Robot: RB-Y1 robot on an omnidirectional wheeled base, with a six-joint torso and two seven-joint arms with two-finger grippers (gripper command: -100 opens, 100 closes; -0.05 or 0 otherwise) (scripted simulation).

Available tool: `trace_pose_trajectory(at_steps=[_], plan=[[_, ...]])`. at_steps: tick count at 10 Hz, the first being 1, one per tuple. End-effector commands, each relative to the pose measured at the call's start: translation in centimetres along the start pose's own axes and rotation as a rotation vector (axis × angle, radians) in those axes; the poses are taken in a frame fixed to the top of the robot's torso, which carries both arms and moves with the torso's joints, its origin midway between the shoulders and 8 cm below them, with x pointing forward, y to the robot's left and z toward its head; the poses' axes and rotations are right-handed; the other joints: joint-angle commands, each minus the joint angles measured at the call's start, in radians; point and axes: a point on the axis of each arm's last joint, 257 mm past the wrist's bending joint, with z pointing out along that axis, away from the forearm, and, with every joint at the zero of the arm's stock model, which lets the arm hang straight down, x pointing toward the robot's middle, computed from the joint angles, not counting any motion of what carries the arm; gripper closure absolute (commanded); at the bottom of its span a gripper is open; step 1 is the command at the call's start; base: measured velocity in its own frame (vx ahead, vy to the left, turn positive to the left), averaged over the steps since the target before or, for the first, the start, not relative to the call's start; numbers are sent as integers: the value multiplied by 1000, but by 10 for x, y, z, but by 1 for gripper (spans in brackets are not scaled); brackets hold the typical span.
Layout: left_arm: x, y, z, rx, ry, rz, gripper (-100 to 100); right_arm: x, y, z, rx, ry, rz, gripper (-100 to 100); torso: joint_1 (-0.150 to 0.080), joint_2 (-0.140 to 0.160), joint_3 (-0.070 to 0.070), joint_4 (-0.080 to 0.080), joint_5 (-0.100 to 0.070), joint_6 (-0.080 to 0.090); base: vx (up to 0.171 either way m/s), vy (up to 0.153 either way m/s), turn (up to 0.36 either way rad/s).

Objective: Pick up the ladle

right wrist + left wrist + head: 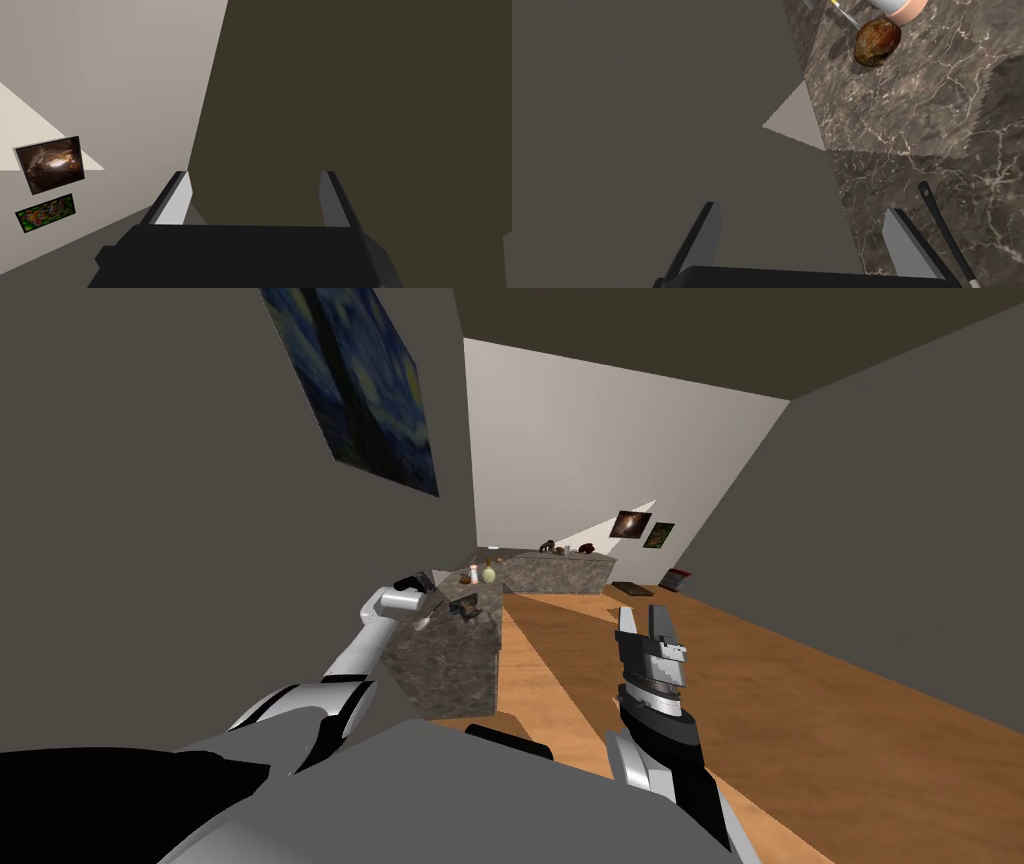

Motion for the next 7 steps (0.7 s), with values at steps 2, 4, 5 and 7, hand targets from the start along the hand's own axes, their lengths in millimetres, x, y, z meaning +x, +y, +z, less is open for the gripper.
trace_pose_trajectory(at_steps=[2,4,5,7], plan=[[-25,-5,12,-31,-82,-67,-100,0,0,0,0,0,0,0,1,0,0,0,0,0,5,-6,-68],[-47,-8,17,-52,-148,-127,-100,0,0,0,0,0,0,0,0,0,0,0,0,0,16,-5,-77],[-53,-2,18,-66,-163,-129,-100,0,0,0,0,0,0,0,0,0,0,0,0,0,18,-4,-61],[-72,-3,20,-88,-227,-191,-100,0,0,0,0,0,0,0,1,0,0,0,0,0,20,-3,-84]])
